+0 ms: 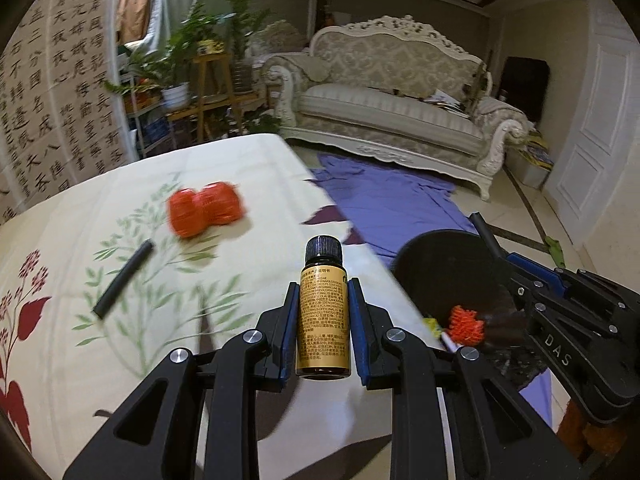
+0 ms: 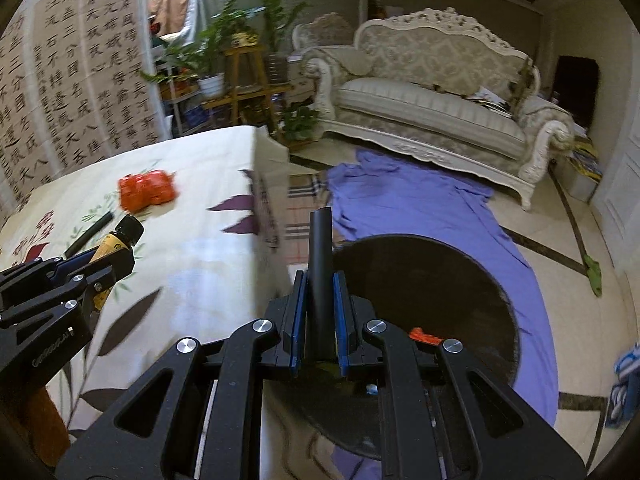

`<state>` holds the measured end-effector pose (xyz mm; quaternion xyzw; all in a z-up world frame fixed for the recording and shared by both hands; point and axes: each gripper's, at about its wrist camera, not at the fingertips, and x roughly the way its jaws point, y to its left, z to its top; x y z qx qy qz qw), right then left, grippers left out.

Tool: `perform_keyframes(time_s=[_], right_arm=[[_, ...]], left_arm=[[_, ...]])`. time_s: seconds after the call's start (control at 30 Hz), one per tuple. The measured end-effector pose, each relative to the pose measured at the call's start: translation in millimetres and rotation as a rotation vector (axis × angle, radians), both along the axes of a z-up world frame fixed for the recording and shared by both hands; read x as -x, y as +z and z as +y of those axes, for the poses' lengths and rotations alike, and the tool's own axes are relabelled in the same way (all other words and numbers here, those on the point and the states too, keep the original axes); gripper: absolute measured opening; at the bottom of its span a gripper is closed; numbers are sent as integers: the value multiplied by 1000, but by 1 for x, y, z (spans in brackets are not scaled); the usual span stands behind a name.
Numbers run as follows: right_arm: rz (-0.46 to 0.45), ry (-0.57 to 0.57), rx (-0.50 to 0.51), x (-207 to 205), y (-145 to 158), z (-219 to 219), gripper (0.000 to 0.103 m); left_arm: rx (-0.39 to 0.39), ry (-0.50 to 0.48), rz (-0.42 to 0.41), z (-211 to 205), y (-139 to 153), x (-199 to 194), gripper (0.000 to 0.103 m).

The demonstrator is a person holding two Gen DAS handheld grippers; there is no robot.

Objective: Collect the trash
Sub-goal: 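Carry the bottle and tube over the black bin and open both grippers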

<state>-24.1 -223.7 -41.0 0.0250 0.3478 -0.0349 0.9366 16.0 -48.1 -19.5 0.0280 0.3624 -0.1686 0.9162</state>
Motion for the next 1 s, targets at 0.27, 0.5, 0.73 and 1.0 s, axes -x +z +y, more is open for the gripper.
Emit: perform_keyframes(time_s=[0.27,0.5,0.73,1.0], right_arm=[[-4,-94,-15,6,-5,-41,13],[-2,-147,-25,8,-12,-66,13],[-4,-187,-25,5,-15,-83,13],[-3,-218,-29,-1,-21,-98,13]], left_arm=[[-7,-82,1,-45,-4,-3,25],[-14,-127,11,-74,-11,-8,25],[-34,-153,10,-97,-15,-18,25],[-59,-169,2,-117,-21,-25,25]])
